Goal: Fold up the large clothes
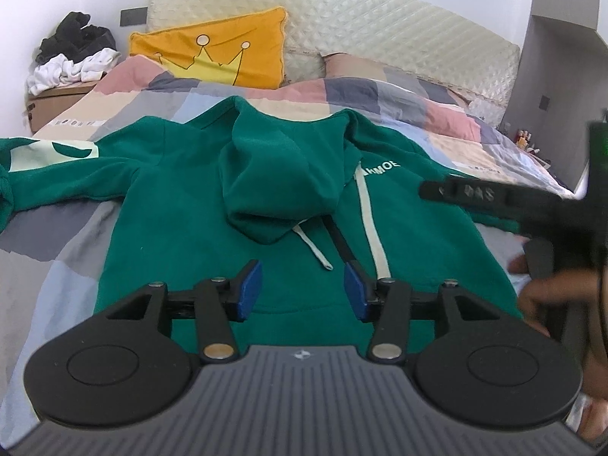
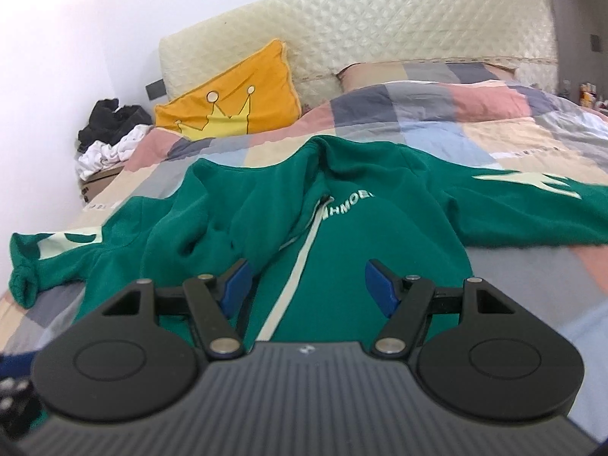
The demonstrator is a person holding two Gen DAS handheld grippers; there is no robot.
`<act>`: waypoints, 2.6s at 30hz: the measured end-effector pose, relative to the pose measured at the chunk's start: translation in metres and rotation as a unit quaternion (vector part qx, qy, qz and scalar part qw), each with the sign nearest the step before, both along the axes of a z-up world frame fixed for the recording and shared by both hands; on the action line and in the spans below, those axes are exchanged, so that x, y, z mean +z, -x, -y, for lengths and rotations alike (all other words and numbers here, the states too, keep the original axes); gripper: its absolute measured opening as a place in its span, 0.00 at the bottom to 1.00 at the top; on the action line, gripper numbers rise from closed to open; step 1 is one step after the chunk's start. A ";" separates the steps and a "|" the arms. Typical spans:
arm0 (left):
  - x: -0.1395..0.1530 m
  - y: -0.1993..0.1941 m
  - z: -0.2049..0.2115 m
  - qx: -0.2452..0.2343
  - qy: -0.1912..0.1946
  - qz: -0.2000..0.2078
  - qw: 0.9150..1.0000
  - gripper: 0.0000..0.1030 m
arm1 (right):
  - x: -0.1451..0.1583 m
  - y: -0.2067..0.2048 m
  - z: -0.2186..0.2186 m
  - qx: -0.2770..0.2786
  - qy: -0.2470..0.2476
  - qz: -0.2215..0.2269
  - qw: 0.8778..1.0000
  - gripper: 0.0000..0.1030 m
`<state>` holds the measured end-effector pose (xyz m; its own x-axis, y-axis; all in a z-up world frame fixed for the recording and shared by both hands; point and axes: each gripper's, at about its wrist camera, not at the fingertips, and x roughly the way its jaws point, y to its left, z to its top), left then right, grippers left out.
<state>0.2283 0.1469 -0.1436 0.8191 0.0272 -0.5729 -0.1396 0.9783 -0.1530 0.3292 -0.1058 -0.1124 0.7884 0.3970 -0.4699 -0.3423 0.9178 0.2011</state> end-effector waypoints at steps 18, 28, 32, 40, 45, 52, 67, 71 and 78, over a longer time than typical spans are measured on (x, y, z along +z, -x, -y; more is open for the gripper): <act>-0.057 -0.072 -0.059 0.056 0.076 -0.033 0.995 0.53 | -0.040 -0.213 -0.022 0.000 -0.134 -0.105 0.985 0.68; -0.083 -0.095 -0.094 0.087 0.114 -0.019 0.989 0.53 | -0.054 -0.280 -0.102 0.005 -0.088 -0.107 0.990 0.43; -0.085 -0.097 -0.096 0.090 0.117 -0.012 0.989 0.53 | -0.048 -0.291 -0.104 -0.016 -0.082 -0.111 0.990 0.18; -0.088 -0.089 -0.102 0.108 0.138 -0.004 0.985 0.53 | -0.025 -0.332 -0.090 -0.056 -0.018 -0.058 0.997 0.16; -0.090 -0.091 -0.106 0.111 0.140 -0.007 0.984 0.53 | -0.039 -0.326 -0.091 -0.054 -0.025 -0.059 0.997 0.20; -0.083 -0.090 -0.101 0.107 0.136 -0.014 0.985 0.53 | -0.012 -0.280 -0.093 0.024 -0.002 -0.005 1.000 0.72; -0.066 -0.072 -0.095 0.092 0.121 -0.023 0.988 0.54 | -0.024 -0.135 -0.123 0.112 0.001 -0.037 0.993 0.45; -0.066 -0.073 -0.096 0.094 0.124 -0.024 0.988 0.53 | -0.055 -0.134 -0.138 0.105 0.050 -0.050 0.992 0.38; -0.069 -0.078 -0.095 0.088 0.118 -0.032 0.988 0.54 | -0.068 -0.129 -0.148 0.097 0.075 -0.032 0.992 0.38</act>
